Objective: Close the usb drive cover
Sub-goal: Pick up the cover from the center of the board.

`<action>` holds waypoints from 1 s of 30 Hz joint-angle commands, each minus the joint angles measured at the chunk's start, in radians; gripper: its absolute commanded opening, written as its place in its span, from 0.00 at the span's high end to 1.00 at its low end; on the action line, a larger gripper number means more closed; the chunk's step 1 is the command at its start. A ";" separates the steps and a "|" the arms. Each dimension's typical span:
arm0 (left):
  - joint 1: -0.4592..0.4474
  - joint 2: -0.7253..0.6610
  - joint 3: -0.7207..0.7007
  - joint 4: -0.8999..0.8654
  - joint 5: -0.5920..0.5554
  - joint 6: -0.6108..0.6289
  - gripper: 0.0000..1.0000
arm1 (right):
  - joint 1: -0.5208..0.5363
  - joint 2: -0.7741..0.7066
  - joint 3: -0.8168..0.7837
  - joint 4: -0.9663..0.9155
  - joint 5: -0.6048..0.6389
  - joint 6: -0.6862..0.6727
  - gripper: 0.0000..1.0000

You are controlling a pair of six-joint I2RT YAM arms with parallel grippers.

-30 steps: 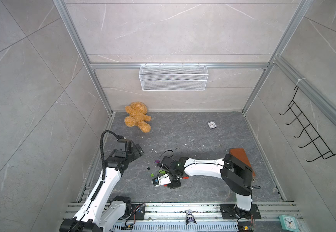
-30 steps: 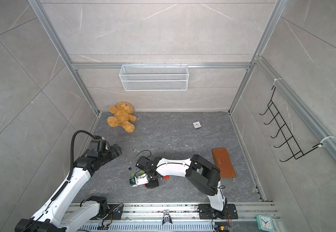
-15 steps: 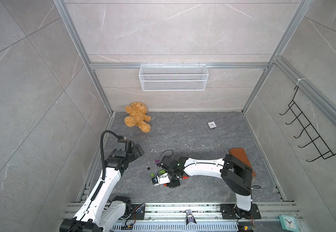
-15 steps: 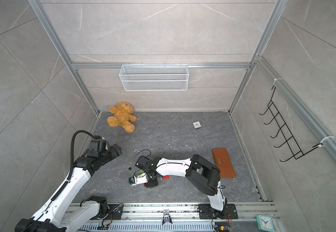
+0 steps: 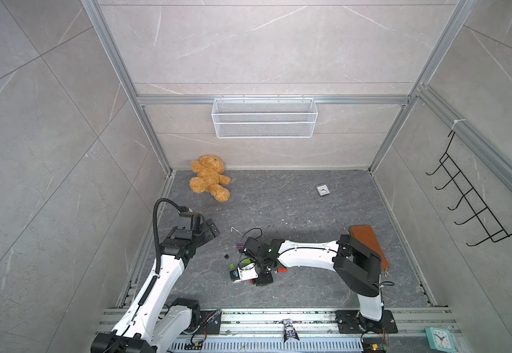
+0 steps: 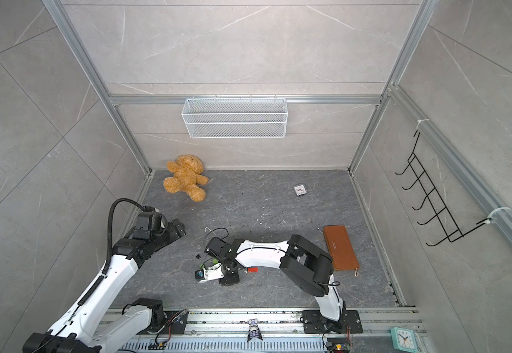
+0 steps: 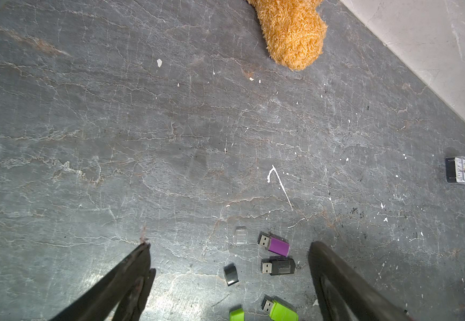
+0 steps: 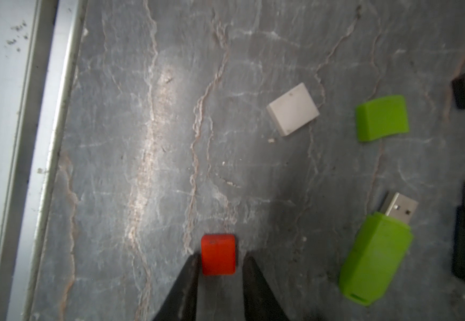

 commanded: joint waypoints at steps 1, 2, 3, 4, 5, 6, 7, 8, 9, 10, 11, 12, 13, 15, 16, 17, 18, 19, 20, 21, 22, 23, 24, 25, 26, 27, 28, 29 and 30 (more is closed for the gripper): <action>0.005 -0.015 0.023 -0.008 0.014 0.005 0.09 | 0.008 0.035 0.024 -0.040 -0.008 -0.012 0.74; 0.005 -0.014 0.023 -0.008 0.013 0.004 0.09 | 0.009 0.036 0.023 -0.041 -0.007 -0.013 0.74; 0.005 -0.014 0.023 -0.008 0.014 0.004 0.09 | 0.009 0.037 0.024 -0.041 -0.006 -0.014 0.75; 0.005 -0.014 0.023 -0.009 0.014 0.006 0.09 | 0.008 0.037 0.024 -0.042 -0.006 -0.014 0.76; 0.005 -0.014 0.023 -0.008 0.014 0.005 0.09 | 0.009 0.037 0.026 -0.043 -0.004 -0.014 0.77; 0.005 -0.014 0.022 -0.009 0.014 0.004 0.09 | 0.009 0.038 0.027 -0.044 -0.003 -0.014 0.78; 0.005 -0.013 0.022 -0.008 0.015 0.007 0.09 | 0.009 0.037 0.026 -0.044 -0.003 -0.014 0.78; 0.005 -0.014 0.021 -0.008 0.015 0.004 0.09 | 0.009 0.037 0.024 -0.042 -0.002 -0.014 0.79; 0.005 -0.014 0.021 -0.008 0.015 0.005 0.09 | 0.009 0.035 0.024 -0.042 -0.001 -0.014 0.80; 0.004 -0.014 0.021 -0.009 0.018 0.005 0.09 | 0.009 0.035 0.021 -0.041 -0.003 -0.012 0.81; 0.005 -0.014 0.021 -0.008 0.019 0.003 0.09 | 0.009 0.034 0.024 -0.042 -0.004 -0.012 0.82; 0.005 -0.014 0.019 -0.009 0.023 0.002 0.09 | 0.008 0.033 0.023 -0.039 -0.007 -0.009 0.83; 0.005 -0.014 0.018 -0.009 0.028 0.001 0.09 | 0.008 0.028 0.019 -0.031 -0.010 -0.005 0.83; 0.005 -0.014 0.014 -0.010 0.040 -0.003 0.09 | 0.009 0.015 0.008 -0.008 -0.015 0.005 0.84; 0.005 -0.014 0.012 -0.014 0.047 -0.006 0.09 | 0.008 0.005 0.000 0.010 -0.019 0.012 0.85; 0.005 -0.014 0.010 -0.015 0.055 -0.008 0.09 | 0.007 -0.005 -0.009 0.028 -0.022 0.021 0.85; 0.005 -0.014 0.007 -0.019 0.066 -0.010 0.09 | 0.007 -0.018 -0.019 0.053 -0.028 0.030 0.85; 0.005 -0.014 0.002 -0.022 0.079 -0.016 0.09 | 0.007 -0.031 -0.031 0.077 -0.033 0.035 0.86; 0.005 -0.014 -0.004 -0.021 0.093 -0.022 0.09 | 0.007 -0.041 -0.041 0.097 -0.038 0.038 0.86; 0.005 -0.012 -0.011 -0.020 0.114 -0.030 0.09 | 0.006 -0.052 -0.053 0.121 -0.043 0.044 0.86; 0.005 -0.011 -0.019 -0.017 0.136 -0.038 0.10 | 0.004 -0.059 -0.063 0.141 -0.047 0.050 0.87; 0.005 -0.008 -0.026 -0.017 0.157 -0.046 0.10 | 0.002 -0.065 -0.069 0.155 -0.049 0.057 0.87; 0.005 -0.005 -0.034 -0.018 0.178 -0.056 0.10 | -0.002 -0.070 -0.075 0.170 -0.052 0.066 0.87; 0.005 -0.002 -0.043 -0.016 0.200 -0.065 0.10 | -0.008 -0.073 -0.082 0.180 -0.054 0.073 0.87; 0.005 0.000 -0.051 -0.016 0.218 -0.071 0.11 | -0.013 -0.076 -0.086 0.190 -0.054 0.080 0.87; 0.005 0.002 -0.058 -0.015 0.237 -0.078 0.11 | -0.021 -0.080 -0.093 0.202 -0.056 0.086 0.88; 0.004 0.004 -0.065 -0.014 0.254 -0.088 0.12 | -0.028 -0.085 -0.100 0.211 -0.061 0.090 0.87; 0.005 0.007 -0.074 -0.010 0.275 -0.098 0.12 | -0.035 -0.092 -0.106 0.219 -0.066 0.093 0.87; 0.005 0.011 -0.084 -0.003 0.301 -0.114 0.13 | -0.043 -0.101 -0.115 0.231 -0.072 0.098 0.88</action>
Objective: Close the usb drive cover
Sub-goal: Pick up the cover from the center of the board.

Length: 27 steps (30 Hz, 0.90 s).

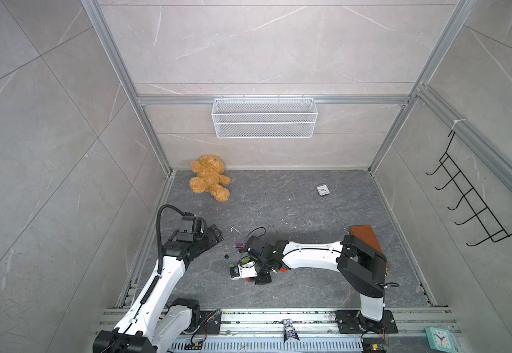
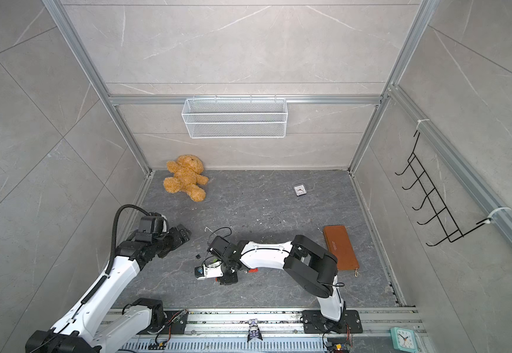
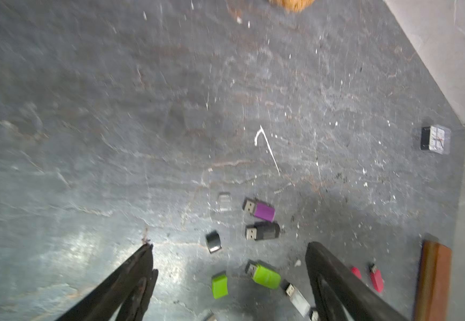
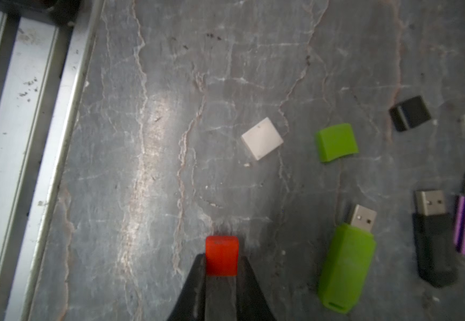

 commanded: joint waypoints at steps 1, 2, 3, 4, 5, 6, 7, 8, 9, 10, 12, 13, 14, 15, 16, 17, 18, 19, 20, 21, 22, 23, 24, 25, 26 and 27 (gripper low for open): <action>0.005 0.014 -0.026 0.016 0.130 -0.060 0.14 | -0.028 -0.053 -0.033 0.064 -0.036 0.038 0.87; 0.004 0.019 -0.039 0.028 0.165 -0.071 0.16 | -0.036 -0.062 -0.038 0.076 -0.045 0.045 0.87; 0.005 0.027 -0.051 0.037 0.196 -0.082 0.18 | -0.046 -0.071 -0.047 0.090 -0.053 0.052 0.87; 0.004 0.034 -0.062 0.045 0.224 -0.090 0.20 | -0.055 -0.077 -0.055 0.102 -0.059 0.058 0.87; 0.005 0.038 -0.074 0.052 0.251 -0.095 0.24 | -0.065 -0.081 -0.060 0.108 -0.064 0.061 0.87; 0.005 0.043 -0.083 0.060 0.272 -0.101 0.28 | -0.071 -0.085 -0.063 0.114 -0.067 0.064 0.87; 0.003 0.047 -0.099 0.078 0.302 -0.111 0.31 | -0.080 -0.087 -0.070 0.123 -0.069 0.069 0.87; 0.003 0.050 -0.116 0.100 0.333 -0.123 0.36 | -0.089 -0.089 -0.073 0.131 -0.075 0.073 0.87; 0.003 0.049 -0.132 0.122 0.361 -0.137 0.39 | -0.097 -0.093 -0.078 0.141 -0.085 0.079 0.87; 0.003 0.052 -0.148 0.148 0.390 -0.148 0.43 | -0.106 -0.096 -0.085 0.157 -0.095 0.087 0.87; 0.003 0.056 -0.176 0.190 0.433 -0.162 0.48 | -0.121 -0.100 -0.092 0.187 -0.121 0.106 0.87; 0.003 0.059 -0.191 0.213 0.452 -0.168 0.50 | -0.125 -0.101 -0.096 0.204 -0.133 0.116 0.87; 0.003 0.061 -0.202 0.229 0.464 -0.175 0.52 | -0.127 -0.099 -0.099 0.216 -0.138 0.122 0.87; 0.003 0.065 -0.216 0.262 0.487 -0.185 0.53 | -0.129 -0.098 -0.099 0.225 -0.147 0.127 0.87; 0.003 0.070 -0.234 0.304 0.514 -0.200 0.54 | -0.130 -0.097 -0.102 0.239 -0.152 0.138 0.87; 0.002 0.073 -0.247 0.334 0.531 -0.211 0.55 | -0.132 -0.097 -0.107 0.251 -0.158 0.144 0.87; 0.002 0.082 -0.260 0.370 0.555 -0.221 0.56 | -0.135 -0.099 -0.111 0.265 -0.165 0.150 0.87; 0.002 0.094 -0.270 0.409 0.583 -0.229 0.57 | -0.136 -0.099 -0.117 0.279 -0.171 0.154 0.87; 0.000 0.104 -0.275 0.430 0.599 -0.235 0.58 | -0.137 -0.100 -0.119 0.286 -0.171 0.156 0.87; -0.001 0.116 -0.277 0.448 0.616 -0.238 0.59 | -0.138 -0.102 -0.120 0.289 -0.173 0.157 0.87; -0.005 0.128 -0.279 0.464 0.631 -0.240 0.59 | -0.140 -0.103 -0.120 0.290 -0.177 0.158 0.87; -0.009 0.141 -0.280 0.472 0.639 -0.241 0.60 | -0.141 -0.105 -0.122 0.291 -0.180 0.159 0.87; -0.012 0.153 -0.279 0.481 0.647 -0.242 0.61 | -0.141 -0.106 -0.123 0.293 -0.182 0.160 0.87; -0.016 0.168 -0.280 0.499 0.660 -0.244 0.62 | -0.143 -0.107 -0.125 0.297 -0.185 0.161 0.87; -0.020 0.181 -0.282 0.515 0.672 -0.248 0.63 | -0.142 -0.108 -0.126 0.299 -0.186 0.163 0.87; -0.025 0.195 -0.283 0.526 0.678 -0.251 0.63 | -0.144 -0.108 -0.128 0.301 -0.186 0.165 0.87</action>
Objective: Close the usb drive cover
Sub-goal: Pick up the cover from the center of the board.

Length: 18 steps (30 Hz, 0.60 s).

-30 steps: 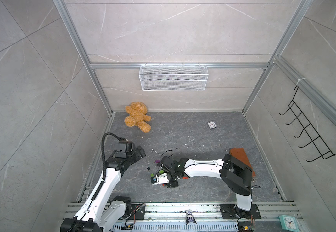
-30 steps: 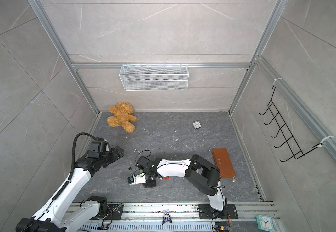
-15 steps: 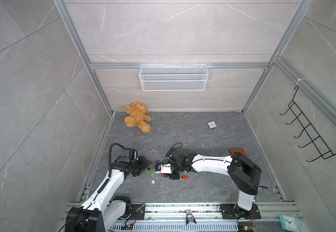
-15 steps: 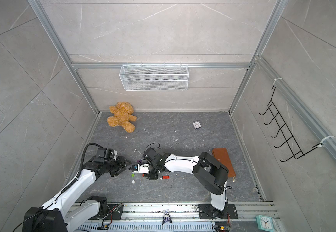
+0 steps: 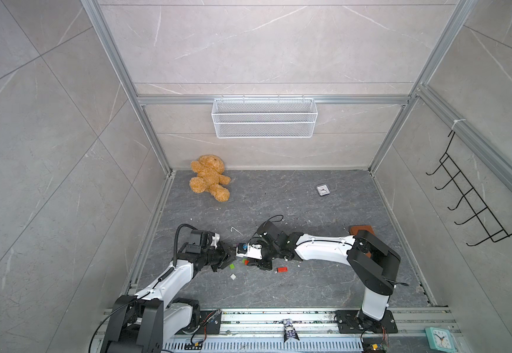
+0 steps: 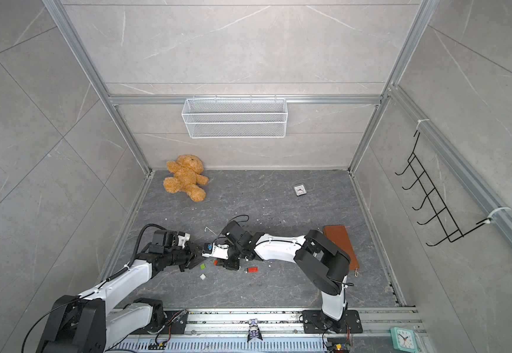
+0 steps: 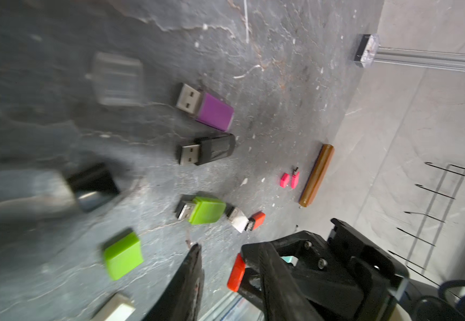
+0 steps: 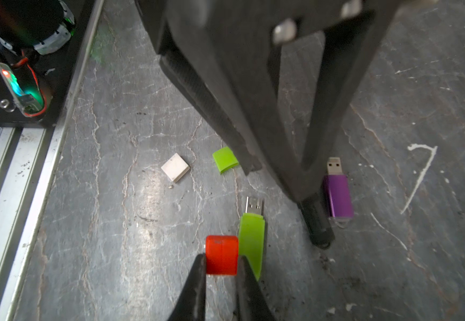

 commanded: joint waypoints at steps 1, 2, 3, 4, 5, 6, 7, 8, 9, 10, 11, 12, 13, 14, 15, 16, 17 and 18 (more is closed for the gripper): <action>-0.016 0.036 0.002 0.104 0.094 -0.026 0.64 | -0.007 -0.035 -0.015 0.030 -0.029 0.026 0.87; -0.021 0.042 0.002 0.114 0.098 -0.029 0.64 | -0.007 -0.035 -0.016 0.032 -0.031 0.028 0.87; -0.026 0.050 0.002 0.119 0.101 -0.029 0.65 | -0.009 -0.035 -0.018 0.035 -0.034 0.031 0.87; -0.031 0.057 0.002 0.123 0.103 -0.030 0.66 | -0.010 -0.035 -0.018 0.037 -0.037 0.034 0.87; -0.034 0.061 0.001 0.126 0.106 -0.032 0.66 | -0.012 -0.035 -0.017 0.040 -0.037 0.036 0.87; -0.037 0.065 0.000 0.128 0.110 -0.035 0.67 | -0.013 -0.035 -0.020 0.043 -0.037 0.038 0.87; -0.041 0.066 -0.001 0.129 0.114 -0.036 0.67 | -0.015 -0.036 -0.022 0.049 -0.040 0.043 0.87; -0.044 0.064 -0.003 0.131 0.115 -0.038 0.68 | -0.019 -0.037 -0.025 0.055 -0.043 0.047 0.87; -0.046 0.061 -0.004 0.132 0.115 -0.040 0.68 | -0.022 -0.036 -0.025 0.060 -0.046 0.051 0.87; -0.048 0.057 -0.008 0.132 0.114 -0.043 0.68 | -0.024 -0.036 -0.026 0.059 -0.049 0.053 0.87; -0.050 0.051 -0.012 0.132 0.114 -0.048 0.69 | -0.025 -0.035 -0.026 0.061 -0.052 0.055 0.87; -0.049 0.046 -0.015 0.134 0.114 -0.049 0.69 | -0.027 -0.035 -0.025 0.061 -0.055 0.057 0.87; -0.050 0.040 -0.019 0.133 0.114 -0.052 0.69 | -0.029 -0.034 -0.025 0.063 -0.055 0.059 0.87; -0.049 0.036 -0.024 0.134 0.114 -0.054 0.70 | -0.032 -0.033 -0.027 0.067 -0.057 0.062 0.87; -0.051 0.030 -0.027 0.134 0.115 -0.057 0.70 | -0.035 -0.033 -0.027 0.069 -0.058 0.065 0.87; -0.051 0.024 -0.031 0.134 0.115 -0.060 0.71 | -0.036 -0.033 -0.027 0.071 -0.059 0.068 0.87; -0.052 0.019 -0.035 0.134 0.115 -0.064 0.71 | -0.038 -0.033 -0.027 0.072 -0.060 0.067 0.87; -0.053 0.012 -0.039 0.134 0.115 -0.067 0.71 | -0.040 -0.031 -0.026 0.072 -0.063 0.069 0.87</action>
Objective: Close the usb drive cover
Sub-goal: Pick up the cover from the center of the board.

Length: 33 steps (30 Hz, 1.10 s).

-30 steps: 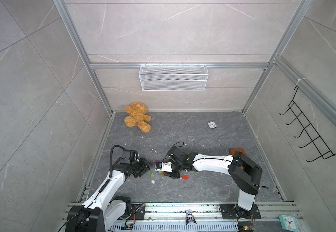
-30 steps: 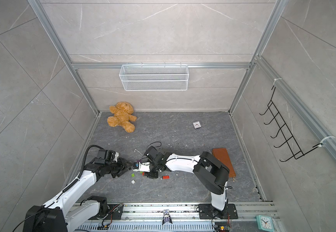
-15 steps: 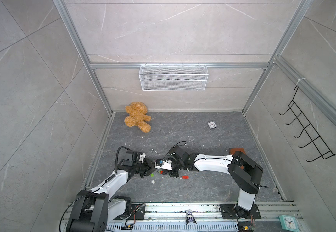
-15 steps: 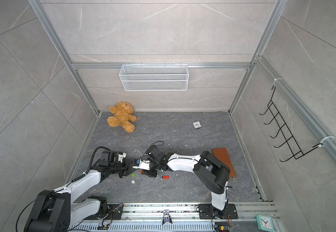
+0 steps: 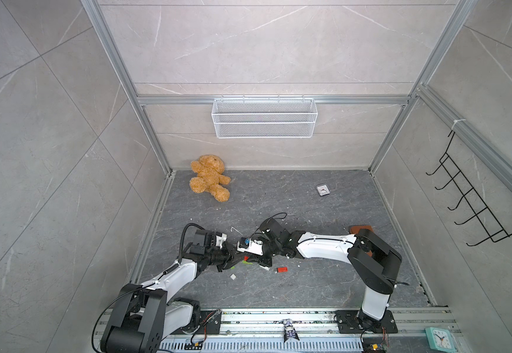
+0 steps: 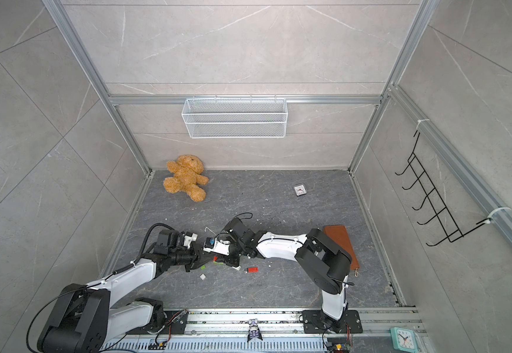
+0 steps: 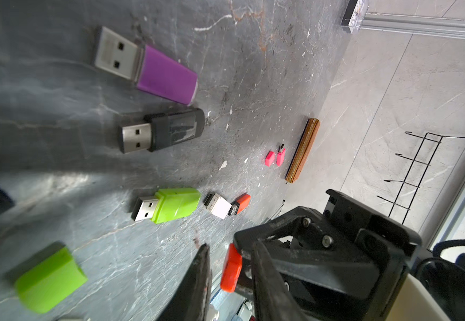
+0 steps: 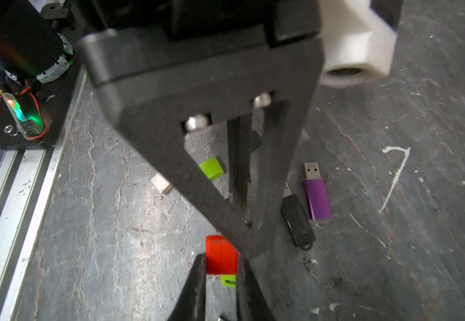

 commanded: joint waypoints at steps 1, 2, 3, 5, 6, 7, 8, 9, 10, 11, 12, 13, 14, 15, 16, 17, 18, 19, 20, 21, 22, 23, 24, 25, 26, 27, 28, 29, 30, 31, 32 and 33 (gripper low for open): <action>-0.004 -0.033 -0.010 0.021 0.029 -0.019 0.71 | -0.007 -0.028 -0.014 0.014 -0.027 0.023 0.87; -0.004 -0.036 -0.013 0.021 0.029 -0.022 0.71 | -0.007 -0.027 -0.013 0.015 -0.027 0.023 0.87; -0.005 -0.038 -0.014 0.021 0.029 -0.023 0.71 | -0.007 -0.028 -0.012 0.015 -0.030 0.023 0.87; -0.009 -0.038 -0.015 0.028 0.030 -0.027 0.71 | -0.007 -0.027 -0.011 0.013 -0.031 0.022 0.87; -0.010 -0.037 -0.013 0.031 0.031 -0.028 0.71 | -0.007 -0.027 -0.011 0.013 -0.033 0.022 0.87; -0.012 -0.034 -0.012 0.034 0.031 -0.031 0.71 | -0.007 -0.028 -0.011 0.013 -0.033 0.022 0.87; -0.015 -0.031 -0.011 0.039 0.031 -0.032 0.71 | -0.007 -0.027 -0.012 0.014 -0.033 0.021 0.87; -0.018 -0.026 -0.010 0.044 0.032 -0.035 0.71 | -0.007 -0.027 -0.012 0.013 -0.034 0.021 0.87; -0.021 -0.021 -0.010 0.049 0.034 -0.035 0.71 | -0.006 -0.028 -0.012 0.013 -0.035 0.022 0.87; -0.027 -0.017 -0.010 0.053 0.034 -0.037 0.72 | -0.008 -0.026 -0.011 0.013 -0.033 0.022 0.87; -0.029 -0.014 -0.009 0.056 0.035 -0.039 0.73 | -0.009 -0.026 -0.011 0.013 -0.034 0.023 0.87; -0.034 -0.011 -0.009 0.059 0.034 -0.040 0.73 | -0.009 -0.025 -0.011 0.013 -0.034 0.024 0.87; -0.037 -0.011 -0.009 0.062 0.034 -0.041 0.73 | -0.008 -0.025 -0.011 0.014 -0.034 0.026 0.87; -0.039 -0.009 -0.008 0.062 0.033 -0.043 0.74 | -0.009 -0.026 -0.012 0.014 -0.034 0.025 0.87; -0.040 -0.010 -0.010 0.064 0.031 -0.044 0.75 | -0.009 -0.023 -0.011 0.014 -0.034 0.027 0.87; -0.041 -0.009 -0.010 0.065 0.030 -0.044 0.76 | -0.010 -0.026 -0.011 0.015 -0.035 0.028 0.87; -0.041 -0.008 -0.012 0.066 0.031 -0.046 0.77 | -0.011 -0.024 -0.011 0.016 -0.035 0.029 0.87; -0.042 -0.009 -0.012 0.069 0.030 -0.046 0.78 | -0.012 -0.024 -0.012 0.017 -0.036 0.031 0.87; -0.043 -0.008 -0.012 0.070 0.029 -0.048 0.79 | -0.013 -0.025 -0.012 0.019 -0.037 0.033 0.87; -0.044 -0.009 -0.013 0.070 0.029 -0.048 0.80 | -0.015 -0.024 -0.012 0.020 -0.037 0.036 0.87; -0.044 -0.008 -0.013 0.070 0.029 -0.048 0.81 | -0.016 -0.023 -0.011 0.020 -0.039 0.039 0.87; -0.043 -0.008 -0.013 0.070 0.028 -0.048 0.83 | -0.018 -0.023 -0.009 0.021 -0.039 0.040 0.87; -0.045 -0.008 -0.013 0.070 0.026 -0.049 0.84 | -0.018 -0.021 -0.010 0.021 -0.040 0.040 0.87; -0.045 -0.008 -0.013 0.072 0.026 -0.049 0.85 | -0.018 -0.021 -0.008 0.021 -0.041 0.042 0.87; -0.047 -0.008 -0.013 0.072 0.025 -0.050 0.87 | -0.019 -0.021 -0.007 0.020 -0.042 0.042 0.87; -0.046 -0.008 -0.015 0.073 0.025 -0.051 0.88 | -0.020 -0.020 -0.007 0.022 -0.042 0.044 0.87; -0.048 -0.009 -0.014 0.073 0.023 -0.052 0.89 | -0.021 -0.019 -0.006 0.020 -0.044 0.045 0.87; -0.048 -0.008 -0.013 0.075 0.021 -0.054 0.89 | -0.021 -0.017 -0.004 0.018 -0.045 0.045 0.87; -0.048 -0.007 -0.013 0.076 0.021 -0.055 0.90 | -0.021 -0.016 -0.002 0.016 -0.046 0.045 0.87; -0.050 -0.008 -0.013 0.078 0.019 -0.056 0.91 | -0.021 -0.014 0.001 0.014 -0.046 0.044 0.86; -0.051 -0.009 -0.013 0.079 0.019 -0.058 0.93 | -0.021 -0.011 0.004 0.012 -0.047 0.045 0.86; -0.053 -0.008 -0.013 0.079 0.017 -0.059 0.93 | -0.021 -0.010 0.007 0.009 -0.046 0.045 0.85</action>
